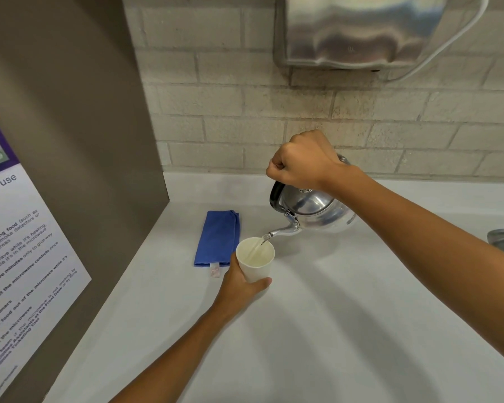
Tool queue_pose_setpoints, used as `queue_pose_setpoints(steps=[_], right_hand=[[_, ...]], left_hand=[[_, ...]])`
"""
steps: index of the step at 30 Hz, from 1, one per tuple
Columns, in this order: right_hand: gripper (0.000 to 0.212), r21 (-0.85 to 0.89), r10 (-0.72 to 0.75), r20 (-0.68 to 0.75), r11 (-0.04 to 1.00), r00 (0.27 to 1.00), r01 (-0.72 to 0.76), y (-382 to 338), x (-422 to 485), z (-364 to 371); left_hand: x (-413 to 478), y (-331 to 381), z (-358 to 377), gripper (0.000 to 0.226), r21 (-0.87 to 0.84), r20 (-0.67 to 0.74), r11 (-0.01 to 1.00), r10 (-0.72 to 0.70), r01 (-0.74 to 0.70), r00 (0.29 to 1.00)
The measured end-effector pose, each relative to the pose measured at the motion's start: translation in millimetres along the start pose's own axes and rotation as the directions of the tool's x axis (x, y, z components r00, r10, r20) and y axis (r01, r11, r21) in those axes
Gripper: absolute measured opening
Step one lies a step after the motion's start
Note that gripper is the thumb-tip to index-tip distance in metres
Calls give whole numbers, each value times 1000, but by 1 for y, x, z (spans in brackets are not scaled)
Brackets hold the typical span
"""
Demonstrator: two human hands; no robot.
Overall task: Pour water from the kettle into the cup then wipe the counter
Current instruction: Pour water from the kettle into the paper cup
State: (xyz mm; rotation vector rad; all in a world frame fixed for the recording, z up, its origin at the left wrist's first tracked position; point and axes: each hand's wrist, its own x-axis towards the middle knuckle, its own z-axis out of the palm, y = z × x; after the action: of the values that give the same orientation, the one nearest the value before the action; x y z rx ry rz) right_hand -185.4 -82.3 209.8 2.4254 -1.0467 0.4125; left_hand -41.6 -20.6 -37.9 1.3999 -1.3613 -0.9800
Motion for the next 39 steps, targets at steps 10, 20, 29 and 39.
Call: queue_pose_setpoints(steps=[10, 20, 29, 39], right_hand=[[43, -14, -14, -27, 1000, 1000, 13, -2, 2, 0], [44, -11, -31, -30, 999, 999, 31, -2, 3, -1], [42, 37, 31, -21, 999, 999, -30, 1, -3, 7], [48, 208, 163, -41, 966, 986, -152, 16, -9, 23]], left_hand=[[-1, 1, -1, 80, -13, 1, 1000, -1, 1, 1000], [-1, 1, 1, 80, -13, -3, 1000, 1, -1, 1000], [1, 1, -1, 83, 27, -22, 1000, -2, 3, 1000], [-1, 5, -5, 84, 63, -31, 998, 4, -2, 1000]])
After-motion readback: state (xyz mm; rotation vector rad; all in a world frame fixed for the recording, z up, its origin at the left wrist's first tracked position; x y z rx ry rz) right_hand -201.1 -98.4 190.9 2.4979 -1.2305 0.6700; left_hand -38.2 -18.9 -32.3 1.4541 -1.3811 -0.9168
